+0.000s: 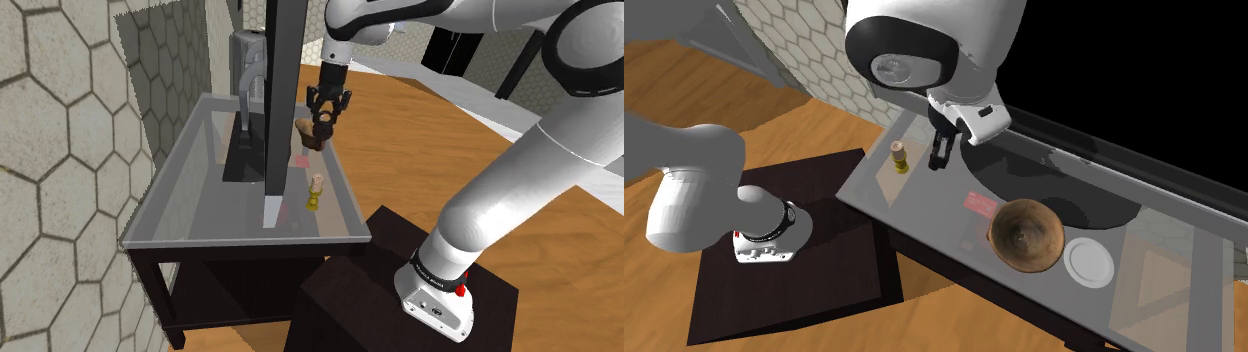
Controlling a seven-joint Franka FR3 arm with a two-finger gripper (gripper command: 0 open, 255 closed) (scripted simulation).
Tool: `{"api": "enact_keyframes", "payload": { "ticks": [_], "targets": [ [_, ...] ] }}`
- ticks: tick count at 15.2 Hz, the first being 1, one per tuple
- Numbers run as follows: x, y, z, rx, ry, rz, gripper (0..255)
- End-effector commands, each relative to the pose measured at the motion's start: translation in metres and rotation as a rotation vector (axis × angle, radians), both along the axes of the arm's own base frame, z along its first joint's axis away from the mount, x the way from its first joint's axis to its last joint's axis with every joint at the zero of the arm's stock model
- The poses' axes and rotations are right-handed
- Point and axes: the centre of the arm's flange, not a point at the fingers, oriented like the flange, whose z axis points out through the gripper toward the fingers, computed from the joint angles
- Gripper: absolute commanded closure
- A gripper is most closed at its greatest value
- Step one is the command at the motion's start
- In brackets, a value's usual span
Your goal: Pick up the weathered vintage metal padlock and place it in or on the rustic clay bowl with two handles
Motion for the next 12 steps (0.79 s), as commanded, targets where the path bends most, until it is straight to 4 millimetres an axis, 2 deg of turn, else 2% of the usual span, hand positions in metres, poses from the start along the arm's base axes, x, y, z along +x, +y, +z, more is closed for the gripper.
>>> {"api": "enact_keyframes", "payload": {
  "ticks": [1,12],
  "targets": [
    [0.015,-0.019,0.002,0.000,0.000,0.000,255],
    [0.117,-0.123,0.011,0.000,0.000,0.000,255]
  ]
}}
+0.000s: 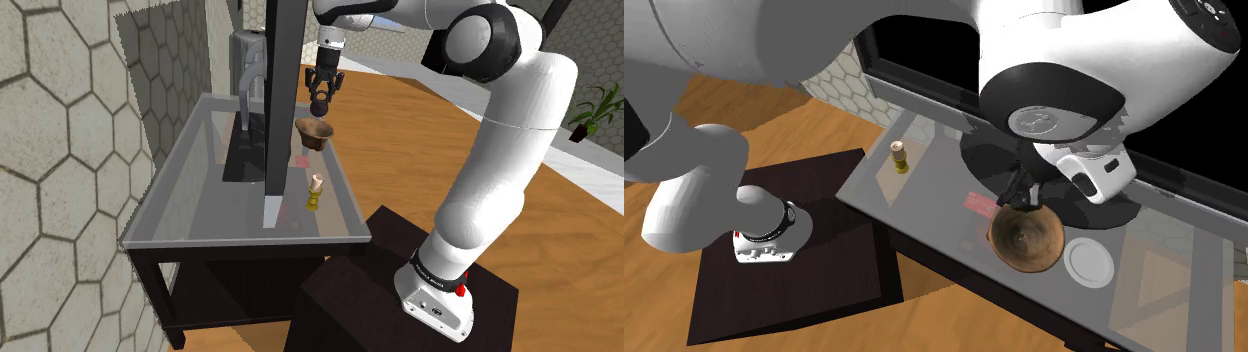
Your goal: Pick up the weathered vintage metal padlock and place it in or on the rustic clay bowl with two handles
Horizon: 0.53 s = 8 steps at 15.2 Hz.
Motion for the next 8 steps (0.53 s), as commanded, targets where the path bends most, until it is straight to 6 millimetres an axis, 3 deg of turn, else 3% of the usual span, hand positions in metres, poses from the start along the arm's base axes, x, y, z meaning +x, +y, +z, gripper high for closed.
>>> {"api": "enact_keyframes", "payload": {
  "ticks": [1,6,8],
  "targets": [
    [0.016,-0.018,0.003,0.000,0.000,0.000,255],
    [0.061,-0.064,0.007,0.000,0.000,0.000,255],
    [0.061,-0.064,-0.003,0.000,0.000,0.000,255]
  ]
}}
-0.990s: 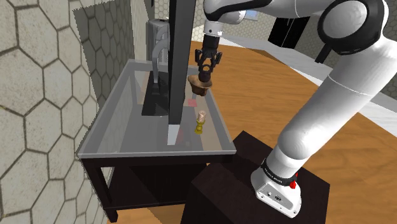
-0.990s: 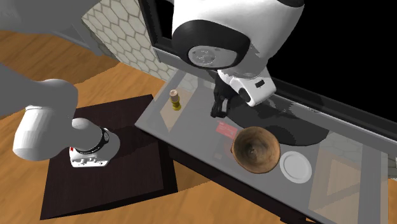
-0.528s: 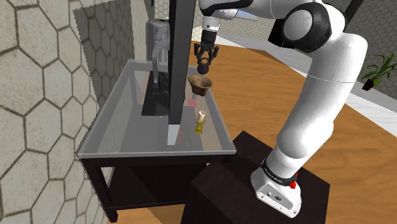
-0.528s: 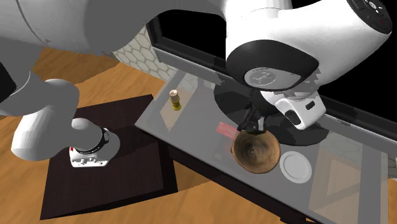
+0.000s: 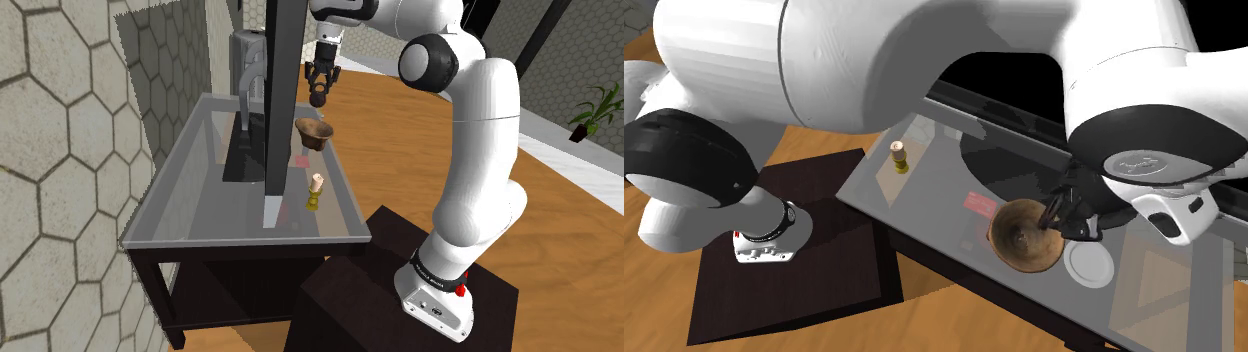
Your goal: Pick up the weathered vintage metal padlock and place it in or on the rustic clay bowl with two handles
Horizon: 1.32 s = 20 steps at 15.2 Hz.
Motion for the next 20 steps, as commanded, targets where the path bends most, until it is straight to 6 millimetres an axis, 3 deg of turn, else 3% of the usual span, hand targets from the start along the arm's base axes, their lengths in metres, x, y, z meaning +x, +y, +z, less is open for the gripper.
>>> {"api": "enact_keyframes", "payload": {
  "ticks": [1,14,20],
  "targets": [
    [0.001,-0.002,-0.009,0.000,-0.001,0.001,255],
    [0.001,-0.002,-0.082,0.000,-0.001,0.001,255],
    [0.001,-0.002,-0.082,0.000,-0.001,0.001,255]
  ]
}}
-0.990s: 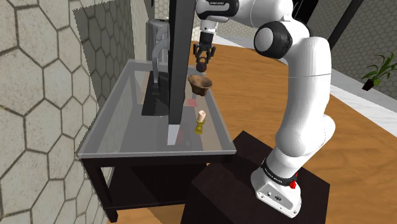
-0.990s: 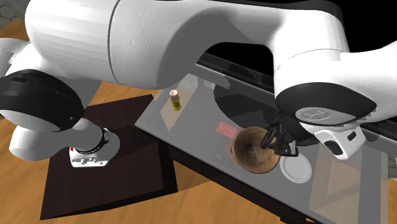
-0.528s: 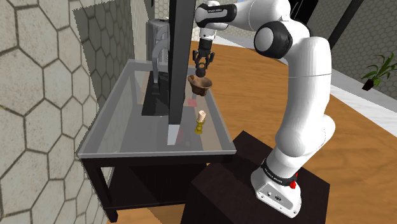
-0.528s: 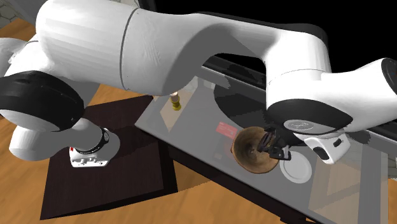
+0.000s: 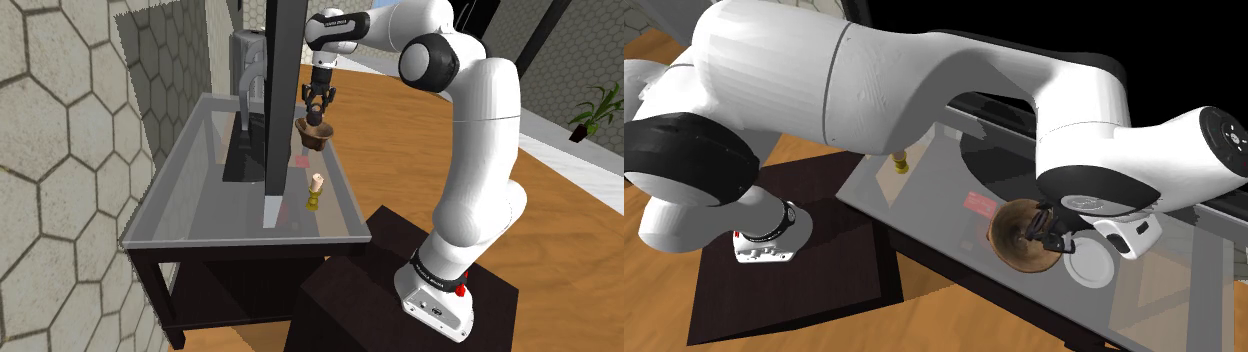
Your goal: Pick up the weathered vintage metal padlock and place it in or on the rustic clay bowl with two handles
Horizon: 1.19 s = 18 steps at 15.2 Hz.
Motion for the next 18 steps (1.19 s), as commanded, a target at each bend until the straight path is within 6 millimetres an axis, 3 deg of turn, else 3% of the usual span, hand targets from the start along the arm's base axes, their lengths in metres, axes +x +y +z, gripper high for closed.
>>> {"api": "enact_keyframes", "payload": {
  "ticks": [1,2,3,8,12,18],
  "targets": [
    [0.000,0.000,0.000,0.000,0.000,0.000,255],
    [0.000,0.000,0.000,0.000,0.000,0.000,255],
    [0.000,0.000,0.000,0.000,0.000,0.000,0],
    [0.000,0.000,0.000,0.000,0.000,0.000,0],
    [0.005,-0.005,0.049,0.000,0.000,0.000,0],
    [0.005,-0.005,0.049,0.000,0.000,0.000,0]
  ]
}}
